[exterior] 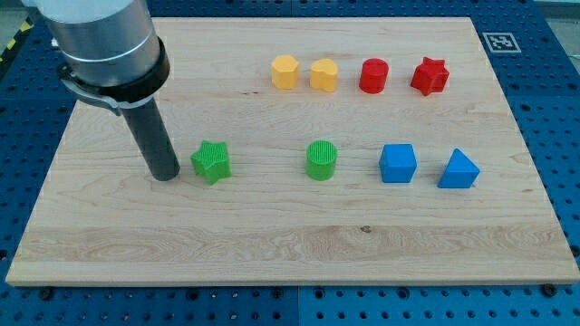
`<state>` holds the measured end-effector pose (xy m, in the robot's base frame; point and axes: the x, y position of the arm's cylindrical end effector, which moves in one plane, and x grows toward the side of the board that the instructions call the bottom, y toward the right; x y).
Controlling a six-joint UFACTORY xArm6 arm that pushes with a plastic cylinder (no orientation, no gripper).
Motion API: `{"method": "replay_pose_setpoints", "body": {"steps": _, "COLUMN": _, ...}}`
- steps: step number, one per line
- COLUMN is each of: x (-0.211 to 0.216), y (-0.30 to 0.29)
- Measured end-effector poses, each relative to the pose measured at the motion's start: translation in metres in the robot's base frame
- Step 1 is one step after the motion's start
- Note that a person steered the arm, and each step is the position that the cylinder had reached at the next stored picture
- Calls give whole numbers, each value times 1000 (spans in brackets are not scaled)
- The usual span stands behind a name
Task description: Slide the green star parallel to green circle
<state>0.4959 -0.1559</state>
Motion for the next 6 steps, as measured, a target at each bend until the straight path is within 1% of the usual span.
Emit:
{"method": "replay_pose_setpoints", "body": {"steps": 2, "x": 0, "y": 16}}
{"method": "replay_pose_setpoints", "body": {"steps": 4, "x": 0, "y": 61}}
{"method": "replay_pose_setpoints", "body": {"steps": 5, "x": 0, "y": 63}}
{"method": "replay_pose_setpoints", "body": {"steps": 6, "x": 0, "y": 52}}
